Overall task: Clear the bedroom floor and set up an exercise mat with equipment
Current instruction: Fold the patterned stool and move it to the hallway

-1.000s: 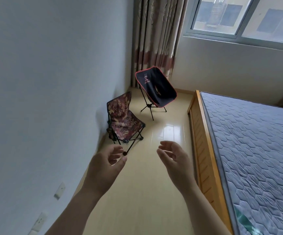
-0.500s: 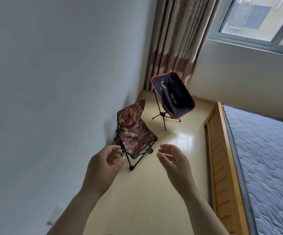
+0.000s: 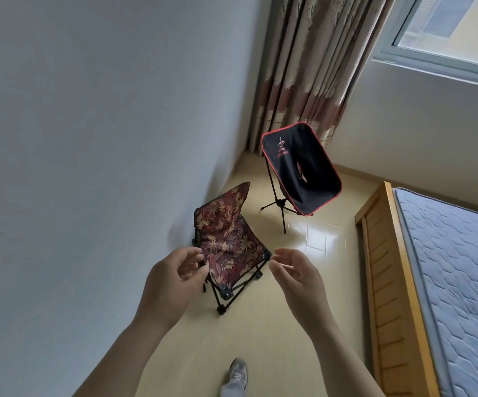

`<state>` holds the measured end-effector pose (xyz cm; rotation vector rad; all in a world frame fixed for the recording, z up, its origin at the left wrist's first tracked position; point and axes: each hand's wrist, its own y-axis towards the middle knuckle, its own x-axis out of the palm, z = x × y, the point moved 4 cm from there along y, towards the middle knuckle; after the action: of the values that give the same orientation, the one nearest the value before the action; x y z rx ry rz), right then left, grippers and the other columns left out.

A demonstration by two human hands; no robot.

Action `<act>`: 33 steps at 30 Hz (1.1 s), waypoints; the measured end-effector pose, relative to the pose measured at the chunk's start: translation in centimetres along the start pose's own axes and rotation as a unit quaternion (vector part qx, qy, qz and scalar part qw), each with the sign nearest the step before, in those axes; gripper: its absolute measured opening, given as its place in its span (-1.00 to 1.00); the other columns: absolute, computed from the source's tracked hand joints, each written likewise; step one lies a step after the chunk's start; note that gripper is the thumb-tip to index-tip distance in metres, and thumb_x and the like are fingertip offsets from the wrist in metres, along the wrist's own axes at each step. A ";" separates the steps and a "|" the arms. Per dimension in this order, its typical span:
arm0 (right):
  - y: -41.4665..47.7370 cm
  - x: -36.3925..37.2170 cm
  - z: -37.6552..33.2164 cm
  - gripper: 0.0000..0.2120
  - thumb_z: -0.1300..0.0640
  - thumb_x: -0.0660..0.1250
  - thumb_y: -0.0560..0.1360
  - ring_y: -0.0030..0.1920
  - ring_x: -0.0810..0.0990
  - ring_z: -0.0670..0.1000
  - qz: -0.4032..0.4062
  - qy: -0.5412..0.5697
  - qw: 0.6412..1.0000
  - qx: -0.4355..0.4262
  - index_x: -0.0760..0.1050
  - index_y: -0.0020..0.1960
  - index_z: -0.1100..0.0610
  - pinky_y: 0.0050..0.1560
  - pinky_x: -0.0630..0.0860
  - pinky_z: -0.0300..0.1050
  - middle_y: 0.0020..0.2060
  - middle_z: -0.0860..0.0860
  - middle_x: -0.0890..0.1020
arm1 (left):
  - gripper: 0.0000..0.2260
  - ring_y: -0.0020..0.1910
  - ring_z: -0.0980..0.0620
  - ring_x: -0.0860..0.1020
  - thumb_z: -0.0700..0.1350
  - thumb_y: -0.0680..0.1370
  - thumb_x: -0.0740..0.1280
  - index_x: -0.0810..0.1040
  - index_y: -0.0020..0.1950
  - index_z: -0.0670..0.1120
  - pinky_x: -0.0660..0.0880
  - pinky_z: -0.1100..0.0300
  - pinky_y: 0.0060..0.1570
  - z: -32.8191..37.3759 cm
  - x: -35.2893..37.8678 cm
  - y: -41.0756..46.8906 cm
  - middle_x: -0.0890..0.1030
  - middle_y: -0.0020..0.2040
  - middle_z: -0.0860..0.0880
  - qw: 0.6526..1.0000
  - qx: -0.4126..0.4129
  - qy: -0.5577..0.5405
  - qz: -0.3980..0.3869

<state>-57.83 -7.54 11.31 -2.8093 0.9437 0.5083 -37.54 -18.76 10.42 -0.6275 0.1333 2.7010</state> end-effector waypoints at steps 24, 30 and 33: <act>32.3 5.2 2.2 -0.83 0.16 0.35 0.53 -0.06 0.62 -0.19 -0.063 -0.054 0.995 0.049 0.56 0.12 0.09 -0.16 0.50 -0.44 -0.04 -0.08 0.65 | -0.77 -0.02 0.24 0.58 -0.19 0.47 0.42 0.53 0.06 0.06 0.42 0.49 -0.09 -2.7 5.6 30.0 0.60 -0.03 0.20 0.997 -0.078 -0.009 -0.003; 38.5 8.6 3.0 -0.84 0.12 0.36 0.53 -0.06 0.62 -0.18 -0.073 -0.074 0.992 0.075 0.55 0.10 0.04 -0.15 0.53 -0.38 -0.04 -0.11 0.64 | -0.78 -0.01 0.23 0.57 -0.17 0.48 0.41 0.54 0.08 0.04 0.45 0.42 -0.04 -5.0 5.6 36.8 0.61 -0.03 0.16 0.995 -0.099 0.009 -0.024; 40.9 9.8 4.5 -0.83 0.11 0.36 0.53 -0.05 0.63 -0.16 -0.090 -0.088 0.987 0.099 0.54 0.12 0.04 -0.11 0.56 -0.31 -0.03 -0.12 0.64 | -0.80 0.01 0.16 0.58 -0.15 0.48 0.42 0.56 0.08 0.01 0.51 0.25 0.06 -6.3 6.5 39.3 0.63 -0.01 0.11 0.993 -0.108 0.028 -0.036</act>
<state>-76.52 -44.49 2.83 -2.5886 0.6596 0.5920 -54.86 -54.28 2.23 -0.7548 -0.1683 2.6490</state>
